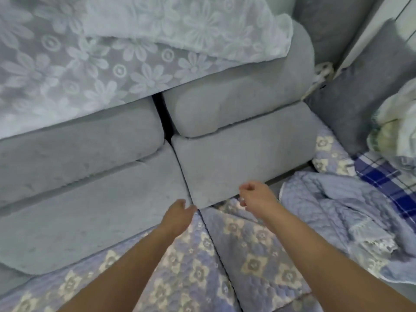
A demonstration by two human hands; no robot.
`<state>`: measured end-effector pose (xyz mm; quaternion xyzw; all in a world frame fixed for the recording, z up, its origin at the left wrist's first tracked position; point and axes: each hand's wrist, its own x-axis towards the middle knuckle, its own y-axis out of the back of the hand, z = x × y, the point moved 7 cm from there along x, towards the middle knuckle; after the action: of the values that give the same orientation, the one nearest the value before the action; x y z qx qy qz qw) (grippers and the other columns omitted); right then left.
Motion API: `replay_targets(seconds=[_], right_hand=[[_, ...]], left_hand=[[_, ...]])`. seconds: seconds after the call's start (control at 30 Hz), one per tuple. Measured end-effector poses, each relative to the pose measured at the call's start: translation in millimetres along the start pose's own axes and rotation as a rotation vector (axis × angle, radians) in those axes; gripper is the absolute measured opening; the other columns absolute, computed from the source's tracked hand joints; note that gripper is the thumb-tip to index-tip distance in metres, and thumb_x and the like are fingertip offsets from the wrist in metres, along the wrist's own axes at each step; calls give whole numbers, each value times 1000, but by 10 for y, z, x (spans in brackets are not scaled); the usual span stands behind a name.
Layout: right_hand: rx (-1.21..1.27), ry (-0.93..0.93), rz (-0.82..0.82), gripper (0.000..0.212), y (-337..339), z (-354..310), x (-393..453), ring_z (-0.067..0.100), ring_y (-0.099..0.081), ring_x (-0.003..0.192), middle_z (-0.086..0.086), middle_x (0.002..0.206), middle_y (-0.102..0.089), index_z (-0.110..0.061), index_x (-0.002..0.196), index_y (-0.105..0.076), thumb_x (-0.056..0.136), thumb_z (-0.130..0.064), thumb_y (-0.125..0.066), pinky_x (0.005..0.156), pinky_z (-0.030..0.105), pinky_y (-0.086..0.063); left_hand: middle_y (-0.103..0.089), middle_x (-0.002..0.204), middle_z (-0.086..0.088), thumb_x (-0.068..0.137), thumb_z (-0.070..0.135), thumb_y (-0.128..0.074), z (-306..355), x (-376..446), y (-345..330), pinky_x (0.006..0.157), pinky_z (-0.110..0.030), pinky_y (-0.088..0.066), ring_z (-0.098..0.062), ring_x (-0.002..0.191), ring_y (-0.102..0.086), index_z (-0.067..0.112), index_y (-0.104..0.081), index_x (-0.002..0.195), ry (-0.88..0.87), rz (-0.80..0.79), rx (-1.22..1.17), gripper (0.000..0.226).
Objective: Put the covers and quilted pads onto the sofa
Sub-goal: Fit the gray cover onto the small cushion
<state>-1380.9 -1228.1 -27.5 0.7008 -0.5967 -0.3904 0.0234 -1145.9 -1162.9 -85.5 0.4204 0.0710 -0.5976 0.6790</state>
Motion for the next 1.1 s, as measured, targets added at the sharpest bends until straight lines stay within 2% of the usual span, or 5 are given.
replay_targets(seconds=[0.27, 0.57, 0.7, 0.97, 1.1], right_hand=[[-208, 107, 17, 37, -130, -663, 1198, 23, -54, 124, 4, 140, -54, -18, 135, -55, 98, -23, -54, 97, 25, -41], [-256, 68, 16, 29, -259, -299, 1387, 23, -59, 115, 6, 129, -61, -16, 125, -63, 99, -19, -52, 94, 25, -43], [-137, 55, 77, 20, -183, 28, 1027, 7, -58, 73, -2, 95, -64, -20, 110, -68, 98, -15, -52, 72, 25, -48], [32, -243, 182, 18, 146, 697, 331, 24, -61, 79, 9, 87, -68, -9, 90, -68, 96, -14, -51, 81, 45, -54], [157, -306, 202, 17, 99, 931, -162, 26, -68, 87, 11, 92, -71, -16, 91, -67, 97, -16, -51, 84, 53, -57]], left_hand=[[-45, 145, -25, 94, 34, -58, 1400, 2504, 700, 107, -42, -41, -42, 131, -48, -4, -42, 142, -167, 289, 85, 63], [-26, 162, -14, 59, 98, -47, 1013, 3161, 529, 120, -51, -27, -40, 146, -28, 20, -19, 159, -175, 211, 309, 130], [-33, 160, -15, 66, 99, -37, 1139, 3087, 499, 118, -49, -30, -41, 143, -35, 21, -25, 158, -198, 216, 412, 122], [-72, 101, -13, 99, 62, -39, 986, 1235, -372, 80, -36, -49, -31, 95, -69, 14, -68, 100, -423, 202, 670, 56], [-50, 40, -3, 62, 34, -88, 403, 50, -1247, 46, -28, -33, -21, 34, -50, 23, -54, 47, -626, -105, 783, 39]])
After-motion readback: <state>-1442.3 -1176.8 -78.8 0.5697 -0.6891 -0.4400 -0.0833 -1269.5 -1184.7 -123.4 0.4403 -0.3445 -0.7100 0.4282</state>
